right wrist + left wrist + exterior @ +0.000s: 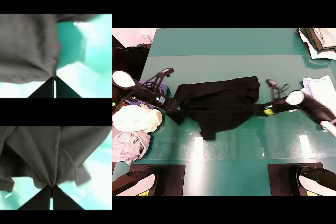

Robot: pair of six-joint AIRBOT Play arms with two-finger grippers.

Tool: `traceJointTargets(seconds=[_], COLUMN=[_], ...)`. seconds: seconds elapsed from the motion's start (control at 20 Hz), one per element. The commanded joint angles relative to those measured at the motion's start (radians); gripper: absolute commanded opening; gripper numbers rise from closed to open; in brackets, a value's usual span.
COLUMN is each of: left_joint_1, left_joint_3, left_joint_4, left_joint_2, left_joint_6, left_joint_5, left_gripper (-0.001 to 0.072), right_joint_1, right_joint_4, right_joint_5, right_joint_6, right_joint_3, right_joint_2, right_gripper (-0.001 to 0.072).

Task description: Fold the shirts.

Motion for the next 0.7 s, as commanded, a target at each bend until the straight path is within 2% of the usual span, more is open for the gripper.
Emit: traceJointTargets(seconds=[0.0,0.15,0.3,0.35,0.4,0.45,0.65], left_joint_1=[-0.067,-0.141,-0.154,-0.154,-0.154,-0.154,-0.154], left_joint_3=[-0.077,-0.142,-0.142,-0.143,-0.143,-0.143,-0.167], left_joint_4=[0.025,0.025,0.005,0.005,0.003,0.002,-0.003], left_joint_2=[-0.003,-0.003,-0.003,-0.003,-0.003,-0.003,-0.003], left_joint_6=[0.053,0.051,0.048,0.048,0.031,0.011,0.006], left_joint_5=[0.022,0.139,0.163,0.162,0.162,0.159,0.136], left_gripper=[0.0028,0.0029,0.003,0.0094,0.035,0.0511,0.0501], right_joint_1=[-0.201,-0.243,-0.243,-0.243,-0.243,-0.243,-0.243], right_joint_4=[-0.089,-0.082,-0.081,-0.081,-0.08,-0.081,-0.08], right_joint_5=[0.08,0.091,0.075,0.076,0.078,0.084,0.096], right_joint_6=[0.015,0.009,0.009,0.009,0.009,0.009,0.009], right_joint_3=[0.001,0.001,0.001,0.001,0.001,0.001,0.001], right_joint_2=[0.13,0.185,0.205,0.208,0.208,0.208,0.208], right_gripper=[0.0015,0.0016,0.0016,0.0016,0.0016,0.0016,0.0016])
